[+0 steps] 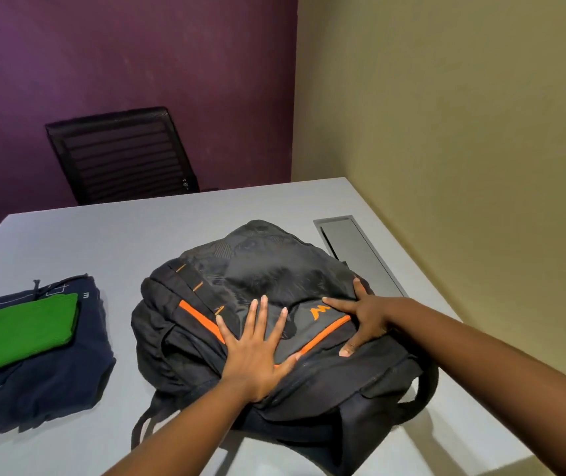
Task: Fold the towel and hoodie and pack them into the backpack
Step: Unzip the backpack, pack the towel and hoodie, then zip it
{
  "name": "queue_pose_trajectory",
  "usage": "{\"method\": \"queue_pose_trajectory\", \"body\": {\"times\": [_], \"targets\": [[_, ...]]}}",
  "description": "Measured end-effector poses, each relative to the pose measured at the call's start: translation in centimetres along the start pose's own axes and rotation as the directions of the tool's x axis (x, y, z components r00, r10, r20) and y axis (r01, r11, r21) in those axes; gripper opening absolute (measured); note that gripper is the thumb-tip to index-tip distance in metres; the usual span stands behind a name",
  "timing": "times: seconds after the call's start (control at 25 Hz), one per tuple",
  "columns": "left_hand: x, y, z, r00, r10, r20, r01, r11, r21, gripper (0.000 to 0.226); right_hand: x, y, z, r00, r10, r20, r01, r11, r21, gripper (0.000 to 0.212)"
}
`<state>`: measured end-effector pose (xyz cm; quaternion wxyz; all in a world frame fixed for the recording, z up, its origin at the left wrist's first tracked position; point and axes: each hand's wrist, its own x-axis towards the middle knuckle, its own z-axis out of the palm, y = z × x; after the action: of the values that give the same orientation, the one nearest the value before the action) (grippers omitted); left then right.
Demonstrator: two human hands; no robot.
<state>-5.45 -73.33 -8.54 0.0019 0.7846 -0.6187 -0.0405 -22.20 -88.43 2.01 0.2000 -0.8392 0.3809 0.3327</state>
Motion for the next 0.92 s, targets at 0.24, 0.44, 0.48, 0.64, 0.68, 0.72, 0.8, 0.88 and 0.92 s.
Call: {"method": "queue_pose_trajectory", "body": {"times": [0.24,0.44,0.48,0.64,0.68,0.72,0.8,0.88,0.92], "targets": [[0.9,-6.9,-0.8,0.995,0.088,-0.036,-0.083,0.988,0.130,0.063,1.1,-4.9,2.9,1.000,-0.015,-0.022,0.018,0.990,0.138,0.103],[-0.7,-10.6,-2.1,0.983,0.092,0.158,-0.136,0.946,0.294,0.068,1.0,-9.1,3.1,0.999,-0.021,0.039,0.015,0.989,0.145,0.101],[-1.1,-10.8,-2.9,0.977,0.099,0.188,-0.157,0.932,0.326,0.074,0.3,-9.5,2.4,0.997,-0.035,0.070,0.028,0.995,0.097,0.098],[-2.8,-11.5,-5.1,0.942,0.197,0.271,-0.243,0.958,0.149,0.097,-1.5,-9.1,-2.6,0.997,-0.068,0.033,0.064,0.992,0.113,0.068],[-2.8,-11.6,-5.9,0.935,0.193,0.298,-0.215,0.976,0.044,0.104,-1.3,-8.9,-3.9,0.995,-0.039,-0.093,0.056,0.982,0.181,0.060],[-2.7,-11.7,-6.8,0.922,0.169,0.347,-0.140,0.984,-0.108,0.111,-0.6,-8.8,-4.6,0.962,0.006,-0.274,0.062,0.969,0.239,0.048],[-1.7,-11.3,-8.7,0.898,0.075,0.433,0.127,0.899,-0.418,0.115,1.3,-9.1,-4.8,0.798,0.083,-0.597,0.103,0.957,0.271,0.038],[-0.4,-10.2,-9.9,0.905,-0.063,0.420,0.255,0.871,-0.420,0.095,3.0,-10.1,-4.0,0.794,0.113,-0.598,0.132,0.928,0.350,0.064],[0.1,-9.7,-10.1,0.918,-0.164,0.362,0.283,0.908,-0.308,0.085,3.7,-10.7,-3.2,0.838,0.120,-0.532,0.113,0.916,0.384,0.080]]}}
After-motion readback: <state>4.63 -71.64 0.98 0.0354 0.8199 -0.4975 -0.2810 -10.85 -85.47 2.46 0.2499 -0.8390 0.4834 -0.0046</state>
